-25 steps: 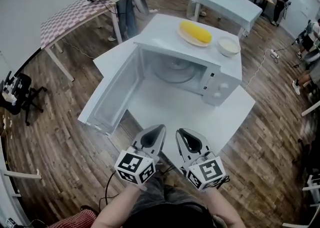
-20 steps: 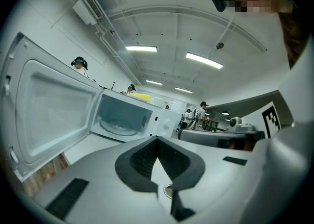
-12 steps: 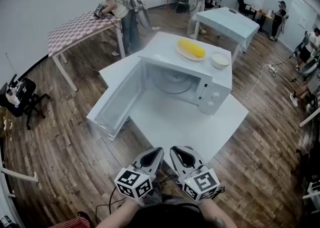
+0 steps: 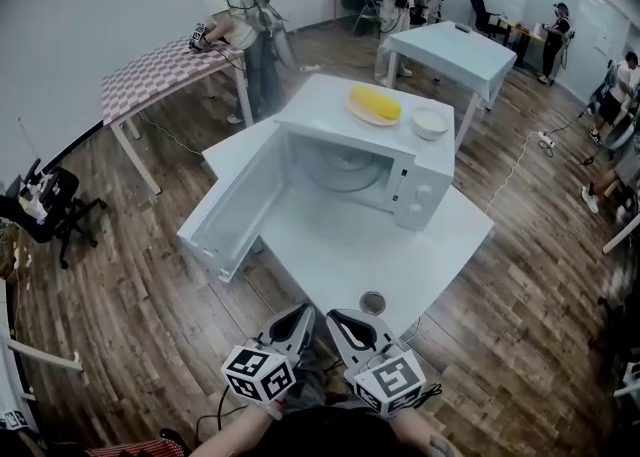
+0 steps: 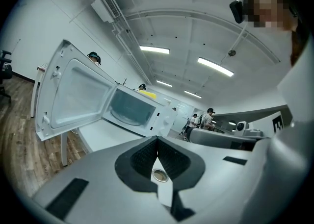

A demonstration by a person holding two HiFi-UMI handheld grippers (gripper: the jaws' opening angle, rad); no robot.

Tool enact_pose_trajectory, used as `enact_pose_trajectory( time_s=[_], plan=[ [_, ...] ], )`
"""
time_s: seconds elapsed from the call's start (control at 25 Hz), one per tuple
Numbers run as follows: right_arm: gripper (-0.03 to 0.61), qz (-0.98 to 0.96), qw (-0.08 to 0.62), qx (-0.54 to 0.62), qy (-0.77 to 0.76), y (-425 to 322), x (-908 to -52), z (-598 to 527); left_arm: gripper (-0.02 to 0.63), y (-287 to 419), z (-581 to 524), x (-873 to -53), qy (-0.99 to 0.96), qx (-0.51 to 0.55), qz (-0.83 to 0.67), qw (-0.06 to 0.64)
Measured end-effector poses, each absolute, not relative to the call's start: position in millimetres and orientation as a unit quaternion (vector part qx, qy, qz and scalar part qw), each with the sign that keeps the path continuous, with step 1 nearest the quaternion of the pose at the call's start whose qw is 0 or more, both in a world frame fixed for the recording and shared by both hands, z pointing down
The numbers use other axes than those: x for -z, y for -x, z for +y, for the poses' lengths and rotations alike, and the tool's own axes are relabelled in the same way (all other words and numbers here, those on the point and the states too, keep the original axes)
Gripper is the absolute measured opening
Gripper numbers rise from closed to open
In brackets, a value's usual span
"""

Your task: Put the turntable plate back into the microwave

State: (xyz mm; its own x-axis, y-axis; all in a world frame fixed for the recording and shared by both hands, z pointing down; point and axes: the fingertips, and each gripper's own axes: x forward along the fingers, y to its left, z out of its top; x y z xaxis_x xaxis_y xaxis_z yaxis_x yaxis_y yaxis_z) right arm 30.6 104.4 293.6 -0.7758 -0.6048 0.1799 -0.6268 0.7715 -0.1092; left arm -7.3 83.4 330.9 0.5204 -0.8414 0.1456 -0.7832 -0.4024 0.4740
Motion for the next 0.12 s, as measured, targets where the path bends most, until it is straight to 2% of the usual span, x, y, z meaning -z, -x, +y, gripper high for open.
enact_pose_trajectory(
  time_s=[0.12],
  plan=[
    [0.032,-0.939,0.076,-0.079,-0.325,-28.3,-297.2,113.5,0.012,5.7,91.3,-339.6,-0.829,0.050,-0.490,0.266]
  ],
)
